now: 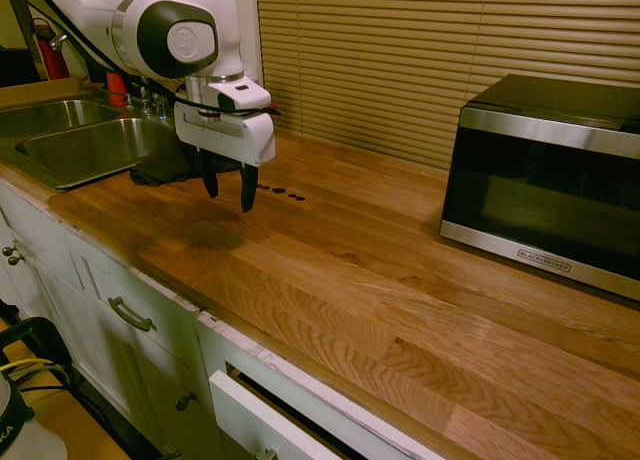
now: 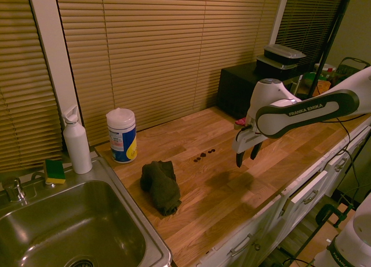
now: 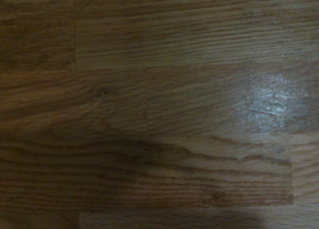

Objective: Clear the spill

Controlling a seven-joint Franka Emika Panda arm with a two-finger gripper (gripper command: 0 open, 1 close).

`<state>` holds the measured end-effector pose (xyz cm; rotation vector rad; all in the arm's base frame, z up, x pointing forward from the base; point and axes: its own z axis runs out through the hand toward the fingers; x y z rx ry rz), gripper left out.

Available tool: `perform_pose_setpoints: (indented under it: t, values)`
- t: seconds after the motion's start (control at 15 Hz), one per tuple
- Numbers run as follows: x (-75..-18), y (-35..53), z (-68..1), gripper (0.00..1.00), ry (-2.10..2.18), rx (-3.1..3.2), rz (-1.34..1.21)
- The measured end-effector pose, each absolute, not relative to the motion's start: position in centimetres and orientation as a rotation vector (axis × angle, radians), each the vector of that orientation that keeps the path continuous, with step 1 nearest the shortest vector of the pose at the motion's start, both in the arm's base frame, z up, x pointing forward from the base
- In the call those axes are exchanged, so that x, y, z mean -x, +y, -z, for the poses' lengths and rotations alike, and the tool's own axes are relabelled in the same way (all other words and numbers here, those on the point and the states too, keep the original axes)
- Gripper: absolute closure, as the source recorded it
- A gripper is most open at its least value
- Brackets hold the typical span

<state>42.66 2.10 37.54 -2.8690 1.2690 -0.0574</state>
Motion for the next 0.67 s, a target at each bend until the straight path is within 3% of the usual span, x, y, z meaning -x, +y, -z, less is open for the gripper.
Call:
perform_pose_setpoints:
  t: [0.67]
  values:
    - [-44.8,8.2,-39.3,0.00,1.133,2.902,0.125]
